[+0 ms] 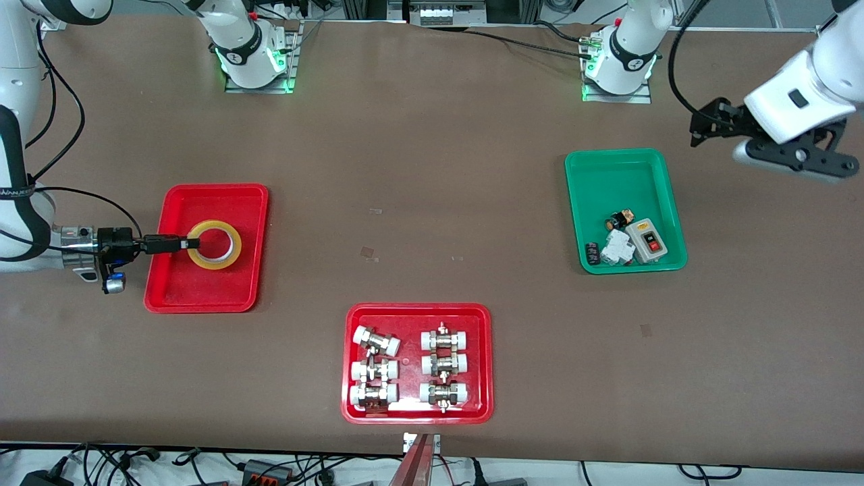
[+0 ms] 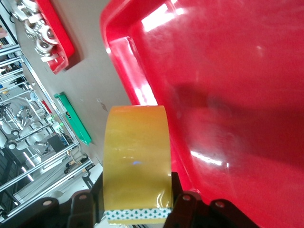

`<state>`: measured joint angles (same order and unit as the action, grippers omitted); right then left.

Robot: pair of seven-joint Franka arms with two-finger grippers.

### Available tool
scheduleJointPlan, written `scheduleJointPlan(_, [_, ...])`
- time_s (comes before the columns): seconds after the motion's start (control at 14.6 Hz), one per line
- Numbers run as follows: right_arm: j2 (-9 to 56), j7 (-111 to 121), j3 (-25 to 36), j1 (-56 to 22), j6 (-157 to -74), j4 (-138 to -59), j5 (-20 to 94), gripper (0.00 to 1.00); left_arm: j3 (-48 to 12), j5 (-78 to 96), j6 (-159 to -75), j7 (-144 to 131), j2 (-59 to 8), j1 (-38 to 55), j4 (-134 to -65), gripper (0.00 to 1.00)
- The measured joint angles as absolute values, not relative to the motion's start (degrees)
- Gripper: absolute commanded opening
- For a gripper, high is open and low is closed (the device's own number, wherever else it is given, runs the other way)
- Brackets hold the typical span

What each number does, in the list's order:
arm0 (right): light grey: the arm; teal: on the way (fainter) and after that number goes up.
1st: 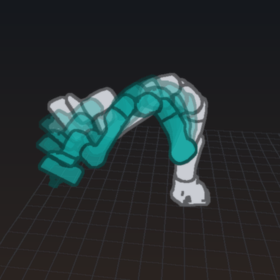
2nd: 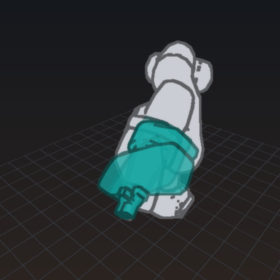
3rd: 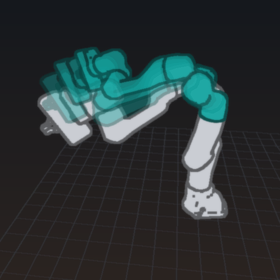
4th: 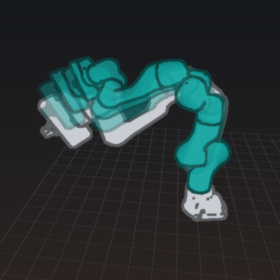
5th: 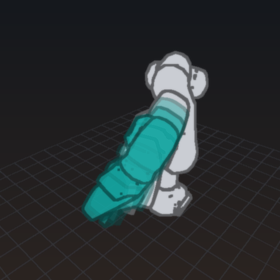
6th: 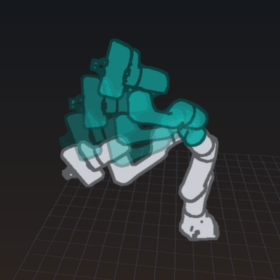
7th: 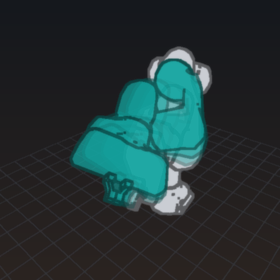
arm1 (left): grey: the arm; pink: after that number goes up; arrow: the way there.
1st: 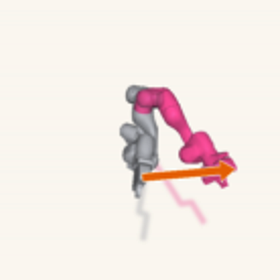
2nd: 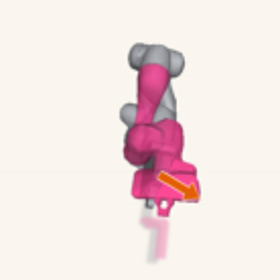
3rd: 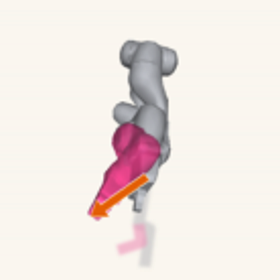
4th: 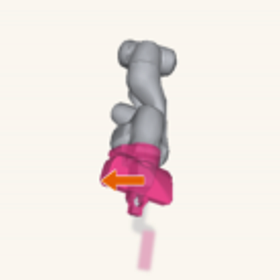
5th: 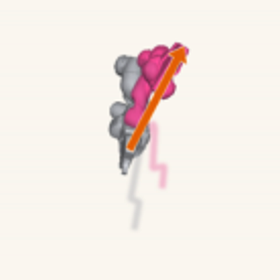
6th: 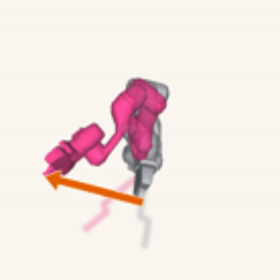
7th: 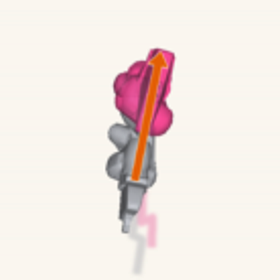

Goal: Left arm passes tape to right arm into tray
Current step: 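Lower the tape into the red tray and open the right gripper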

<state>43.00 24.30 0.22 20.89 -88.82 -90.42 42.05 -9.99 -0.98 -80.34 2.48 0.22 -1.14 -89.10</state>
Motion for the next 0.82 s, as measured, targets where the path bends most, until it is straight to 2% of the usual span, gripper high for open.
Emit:
scheduleJointPlan(0.07, [43.4,24.8,0.2,20.9,-88.9,-90.4,41.5,1.00,-9.2,-1.0,-81.1,1.7,1.2,-0.1,-90.5,1.00])
scheduleJointPlan(0.48, [44.4,25.5,-0.4,20.8,-89.4,-90.4,39.7,1.00,-4.6,-1.2,-87.3,0.9,1.7,0.6,-91.8,1.00])
scheduleJointPlan(0.82, [44.0,25.5,-1.0,16.9,-96.6,-90.4,26.6,1.00,-4.6,1.8,-87.9,0.5,1.9,-0.8,-91.0,1.00])
